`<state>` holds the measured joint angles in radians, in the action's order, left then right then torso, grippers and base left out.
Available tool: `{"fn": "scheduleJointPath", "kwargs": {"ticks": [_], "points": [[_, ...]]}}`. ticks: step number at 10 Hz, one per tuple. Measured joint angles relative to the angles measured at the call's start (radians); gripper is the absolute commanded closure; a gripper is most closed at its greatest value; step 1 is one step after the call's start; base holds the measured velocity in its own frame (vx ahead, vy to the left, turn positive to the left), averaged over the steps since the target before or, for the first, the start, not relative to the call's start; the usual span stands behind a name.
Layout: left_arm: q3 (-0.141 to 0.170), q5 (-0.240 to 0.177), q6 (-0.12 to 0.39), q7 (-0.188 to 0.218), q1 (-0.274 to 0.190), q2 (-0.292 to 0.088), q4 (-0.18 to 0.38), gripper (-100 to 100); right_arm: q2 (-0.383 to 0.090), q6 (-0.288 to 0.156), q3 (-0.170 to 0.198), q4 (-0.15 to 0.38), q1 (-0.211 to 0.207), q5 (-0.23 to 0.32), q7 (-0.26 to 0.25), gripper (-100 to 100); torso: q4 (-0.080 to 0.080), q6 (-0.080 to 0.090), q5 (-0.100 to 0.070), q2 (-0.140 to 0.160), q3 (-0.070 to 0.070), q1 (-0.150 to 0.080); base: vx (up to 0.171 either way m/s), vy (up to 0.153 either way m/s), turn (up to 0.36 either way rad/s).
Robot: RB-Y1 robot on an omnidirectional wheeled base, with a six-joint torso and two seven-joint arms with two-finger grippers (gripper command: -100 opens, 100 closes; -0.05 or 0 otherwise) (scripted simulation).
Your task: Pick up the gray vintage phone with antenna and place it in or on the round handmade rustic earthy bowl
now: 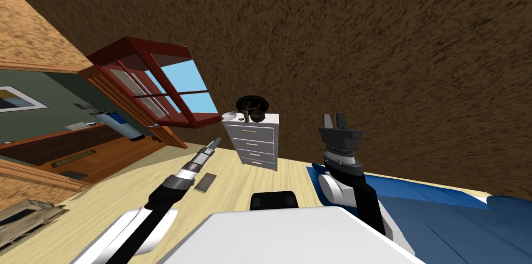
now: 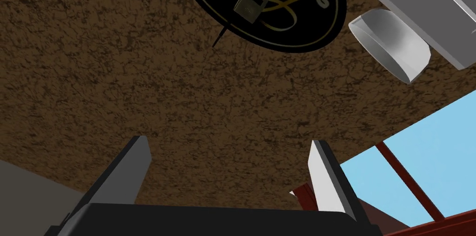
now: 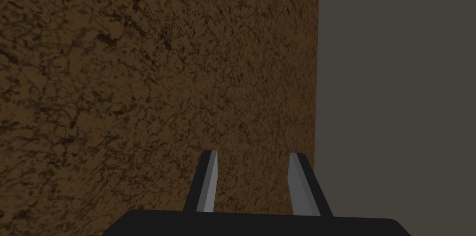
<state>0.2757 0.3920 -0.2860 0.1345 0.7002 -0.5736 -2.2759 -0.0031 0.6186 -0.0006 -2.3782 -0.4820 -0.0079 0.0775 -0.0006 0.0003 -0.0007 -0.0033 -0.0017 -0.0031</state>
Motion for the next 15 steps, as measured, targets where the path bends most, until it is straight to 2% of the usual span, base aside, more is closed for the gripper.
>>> {"fn": "scheduleJointPath", "kwargs": {"ticks": [4, 6, 8, 11, 15], "points": [[0.051, 0.033, 0.068, 0.005, 0.009, -0.117, 0.011, -100, 0.000, 0.000, 0.000, 0.000, 0.000, 0.000, 0.000, 0, -0.001, 0.000, 0.000, -0.005, -0.003, -0.001, 0.101, -0.058, -0.037], [0.062, 0.042, 0.094, 0.007, 0.004, -0.165, 0.019, -100, 0.000, 0.000, 0.000, 0.000, 0.000, 0.000, 0.000, 0, -0.001, 0.000, 0.000, -0.005, -0.003, 0.000, 0.109, -0.058, -0.053], [0.091, 0.055, 0.138, 0.014, 0.014, -0.235, 0.016, -100, 0.000, 0.000, 0.000, 0.000, 0.000, 0.000, 0.000, 0, -0.002, 0.000, 0.000, -0.007, -0.004, -0.002, 0.156, -0.077, -0.051], [0.110, 0.075, 0.183, 0.013, 0.012, -0.318, 0.030, -100, 0.000, 0.000, 0.000, 0.000, 0.000, 0.000, 0.000, 0, -0.001, 0.000, 0.000, -0.005, -0.003, 0.000, 0.118, -0.047, -0.043], [0.153, 0.102, 0.255, 0.016, 0.017, -0.452, 0.052, -100, 0.000, 0.000, 0.000, 0.000, 0.000, 0.000, 0.000, 0, -0.002, 0.000, 0.000, -0.008, -0.005, -0.002, 0.153, -0.068, -0.054]]}}
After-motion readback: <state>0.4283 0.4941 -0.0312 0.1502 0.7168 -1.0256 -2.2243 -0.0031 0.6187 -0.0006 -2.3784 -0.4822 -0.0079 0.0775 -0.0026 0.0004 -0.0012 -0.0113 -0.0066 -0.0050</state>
